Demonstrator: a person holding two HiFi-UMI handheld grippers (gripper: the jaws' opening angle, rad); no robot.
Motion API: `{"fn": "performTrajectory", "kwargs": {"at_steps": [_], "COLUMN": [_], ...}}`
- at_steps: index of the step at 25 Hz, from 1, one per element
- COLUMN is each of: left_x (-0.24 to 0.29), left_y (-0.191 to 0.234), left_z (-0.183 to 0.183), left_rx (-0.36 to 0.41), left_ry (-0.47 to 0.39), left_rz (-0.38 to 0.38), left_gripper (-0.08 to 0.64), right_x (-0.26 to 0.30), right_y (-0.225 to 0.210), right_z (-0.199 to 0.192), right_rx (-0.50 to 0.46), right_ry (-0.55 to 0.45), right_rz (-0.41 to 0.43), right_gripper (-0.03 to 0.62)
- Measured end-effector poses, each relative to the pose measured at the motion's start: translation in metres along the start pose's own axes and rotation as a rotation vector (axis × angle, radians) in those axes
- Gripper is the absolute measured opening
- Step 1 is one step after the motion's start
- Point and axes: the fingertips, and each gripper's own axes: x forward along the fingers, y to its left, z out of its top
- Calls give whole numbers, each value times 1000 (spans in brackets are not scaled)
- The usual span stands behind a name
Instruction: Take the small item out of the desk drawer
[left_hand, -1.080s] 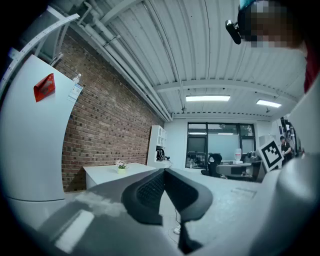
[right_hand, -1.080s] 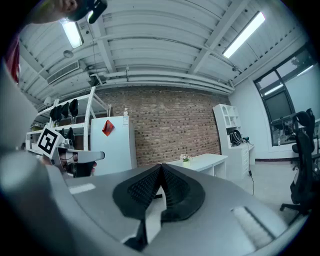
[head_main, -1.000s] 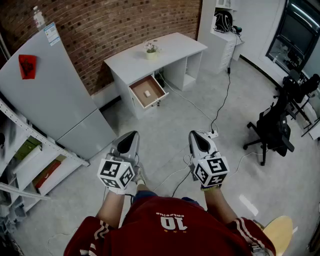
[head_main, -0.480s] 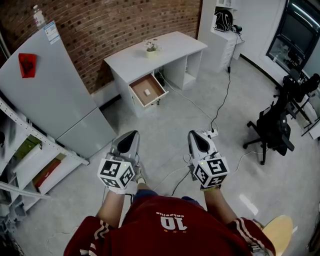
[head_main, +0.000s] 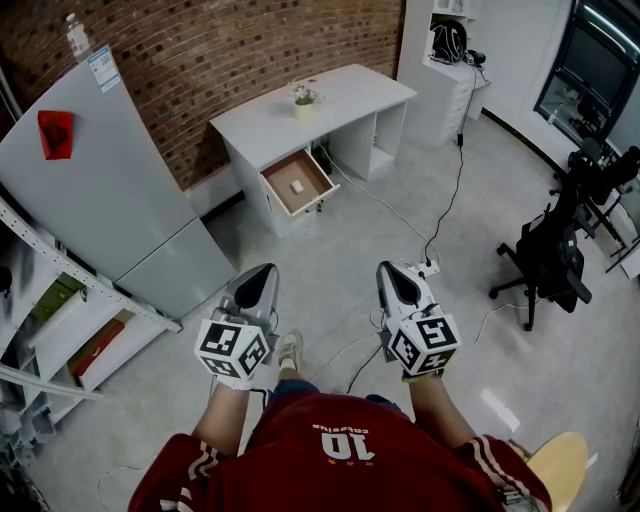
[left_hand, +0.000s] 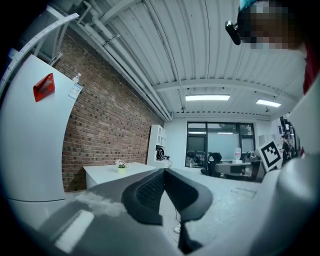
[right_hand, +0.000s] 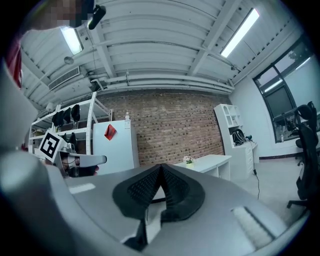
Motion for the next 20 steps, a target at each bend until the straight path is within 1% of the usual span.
{"fn": "performTrajectory", "kwargs": {"at_steps": [11,20], "left_x": [14,47], "left_y": [22,64], "left_z": [1,4], "left_rx": [-1,-14], "left_ry": [25,28], "left_rz": [-5,3], "left_gripper": [3,3], "right_x": [26,79], "right_y": [1,-4], "right_z": [-4,-8], "right_rx": [19,12], "right_ry": [16,40], "right_rz": [1,20], "right_gripper": [-3,-3]}}
